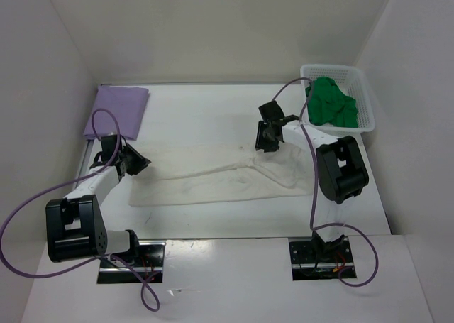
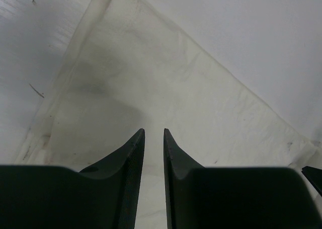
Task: Fold and stack the t-shirts
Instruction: Fold the other side of the tshirt into a rectangle
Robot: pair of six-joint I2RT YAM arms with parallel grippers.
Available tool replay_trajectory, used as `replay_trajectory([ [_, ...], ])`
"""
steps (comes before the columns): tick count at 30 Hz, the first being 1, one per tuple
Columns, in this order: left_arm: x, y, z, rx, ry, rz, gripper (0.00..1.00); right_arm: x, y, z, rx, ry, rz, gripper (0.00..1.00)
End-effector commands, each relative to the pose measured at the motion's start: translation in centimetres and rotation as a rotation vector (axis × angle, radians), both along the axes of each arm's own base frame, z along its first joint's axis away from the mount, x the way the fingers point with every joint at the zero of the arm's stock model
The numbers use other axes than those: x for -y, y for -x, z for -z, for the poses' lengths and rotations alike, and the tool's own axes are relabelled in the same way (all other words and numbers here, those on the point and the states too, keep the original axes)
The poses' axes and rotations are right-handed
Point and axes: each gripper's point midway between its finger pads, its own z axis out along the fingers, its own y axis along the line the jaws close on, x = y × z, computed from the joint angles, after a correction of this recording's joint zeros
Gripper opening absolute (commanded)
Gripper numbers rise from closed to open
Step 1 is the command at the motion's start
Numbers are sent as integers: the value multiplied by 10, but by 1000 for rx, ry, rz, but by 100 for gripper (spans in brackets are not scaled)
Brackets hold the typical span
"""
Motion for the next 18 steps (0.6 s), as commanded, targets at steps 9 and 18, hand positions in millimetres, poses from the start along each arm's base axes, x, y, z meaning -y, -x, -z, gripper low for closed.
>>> replay_trajectory([
  [9, 1, -16, -13, 44, -3, 27, 28, -2, -13, 20, -8, 43, -3, 33],
  [18, 0, -19, -16, 44, -3, 27, 28, -3, 0, 1, 2, 24, -9, 8],
])
